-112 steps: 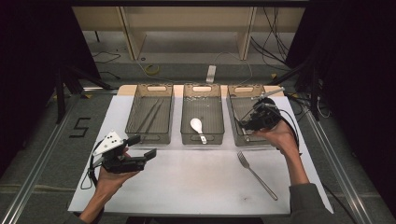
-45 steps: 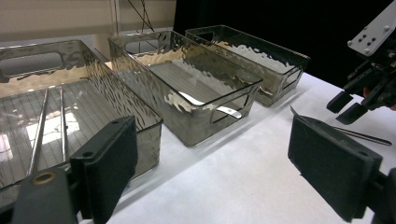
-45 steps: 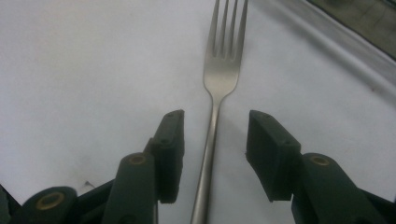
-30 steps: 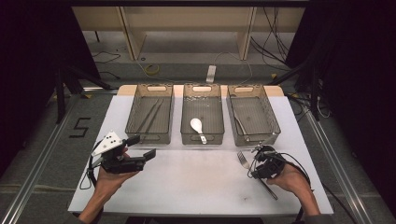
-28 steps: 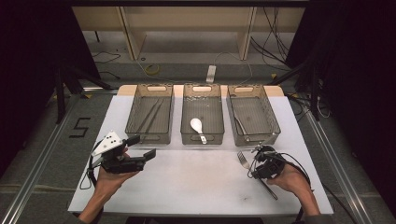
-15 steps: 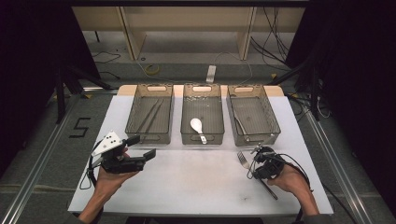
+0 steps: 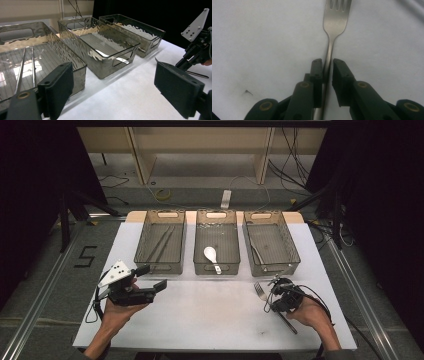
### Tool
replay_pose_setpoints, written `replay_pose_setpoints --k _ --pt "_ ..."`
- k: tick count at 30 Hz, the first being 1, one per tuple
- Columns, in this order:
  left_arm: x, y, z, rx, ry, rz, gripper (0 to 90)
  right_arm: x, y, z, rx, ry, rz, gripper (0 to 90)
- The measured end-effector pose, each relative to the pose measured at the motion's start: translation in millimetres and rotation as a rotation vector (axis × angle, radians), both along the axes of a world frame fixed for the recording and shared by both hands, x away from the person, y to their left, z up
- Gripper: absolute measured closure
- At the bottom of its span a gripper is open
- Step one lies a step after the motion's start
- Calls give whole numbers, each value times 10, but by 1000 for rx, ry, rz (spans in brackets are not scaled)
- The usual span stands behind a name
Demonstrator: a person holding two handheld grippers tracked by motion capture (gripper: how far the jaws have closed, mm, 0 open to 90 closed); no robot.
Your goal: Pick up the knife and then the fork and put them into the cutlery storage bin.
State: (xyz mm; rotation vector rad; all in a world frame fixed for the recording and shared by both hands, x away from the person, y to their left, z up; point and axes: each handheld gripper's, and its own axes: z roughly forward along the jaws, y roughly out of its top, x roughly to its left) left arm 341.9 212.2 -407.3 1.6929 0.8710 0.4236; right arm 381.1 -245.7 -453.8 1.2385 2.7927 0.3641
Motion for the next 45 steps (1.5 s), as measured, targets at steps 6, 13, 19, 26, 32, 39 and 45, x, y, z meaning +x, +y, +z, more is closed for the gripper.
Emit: replay_pose_setpoints --k 6,13,19,26,32,39,45 --pt "1 1 0 -2 0 0 154 5 -4 -3 -3 3 1 802" --pt "-2 -2 1 0 -1 -1 154 14 -8 -9 1 3 -3 816" --pt "-1 -4 1 0 -1 -2 154 33 -31 -12 11 10 -7 843" --pt "-1 -3 1 0 -1 -2 155 23 -11 -8 -6 2 4 852" --pt "6 2 -1 -2 2 2 155 18 -5 -3 -7 -30 21 855" --pt "0 4 0 -2 -1 3 155 14 -56 85 20 -86 14 857" --pt "4 8 -1 -1 0 5 155 15 -124 184 70 -127 3 858"
